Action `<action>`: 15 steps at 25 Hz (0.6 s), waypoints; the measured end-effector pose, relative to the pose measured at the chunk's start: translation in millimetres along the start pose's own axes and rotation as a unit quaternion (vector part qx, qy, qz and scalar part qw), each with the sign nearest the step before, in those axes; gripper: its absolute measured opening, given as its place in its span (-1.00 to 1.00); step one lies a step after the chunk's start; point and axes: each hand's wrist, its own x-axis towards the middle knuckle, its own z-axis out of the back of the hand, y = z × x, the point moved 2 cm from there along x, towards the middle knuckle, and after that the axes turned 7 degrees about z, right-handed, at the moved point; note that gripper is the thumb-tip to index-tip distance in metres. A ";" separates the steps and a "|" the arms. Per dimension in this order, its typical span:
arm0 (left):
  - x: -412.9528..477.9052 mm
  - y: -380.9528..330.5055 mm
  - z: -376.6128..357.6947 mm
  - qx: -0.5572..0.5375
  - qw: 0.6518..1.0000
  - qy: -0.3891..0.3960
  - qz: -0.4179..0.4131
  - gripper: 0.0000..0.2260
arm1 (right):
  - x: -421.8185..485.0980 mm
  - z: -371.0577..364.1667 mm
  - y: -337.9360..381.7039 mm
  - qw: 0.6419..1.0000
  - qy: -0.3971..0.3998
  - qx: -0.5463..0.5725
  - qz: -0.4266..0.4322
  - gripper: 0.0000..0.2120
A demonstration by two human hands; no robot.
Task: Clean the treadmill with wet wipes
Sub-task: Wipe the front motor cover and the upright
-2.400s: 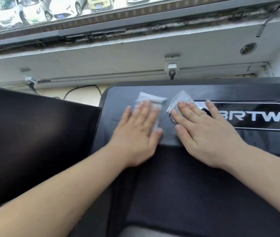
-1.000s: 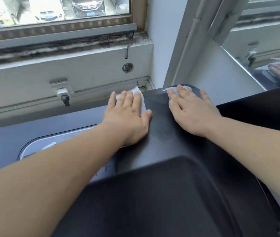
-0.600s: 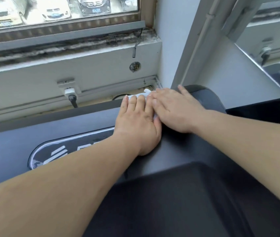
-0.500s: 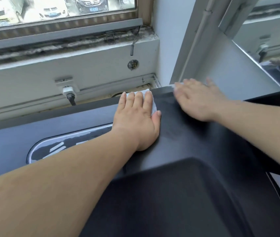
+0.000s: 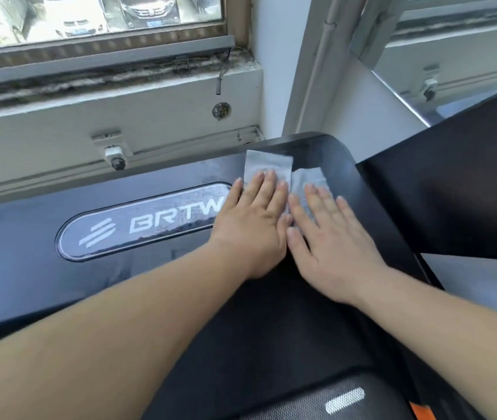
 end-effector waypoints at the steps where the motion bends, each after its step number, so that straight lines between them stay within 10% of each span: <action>1: -16.0 -4.9 -1.9 -0.004 1.000 -0.001 -0.025 -0.43 | -11.8 -3.0 4.6 1.000 0.002 0.002 0.015 -0.27; 5: -72.1 15.5 -15.2 0.053 0.994 -0.024 -0.097 -0.37 | -46.9 -1.0 -13.8 1.000 -0.006 -0.020 -0.001 -0.28; 15: -68.2 19.2 -8.0 0.015 0.998 0.009 0.059 -0.30 | -13.4 -8.7 5.6 0.991 -0.039 0.022 -0.130 -0.37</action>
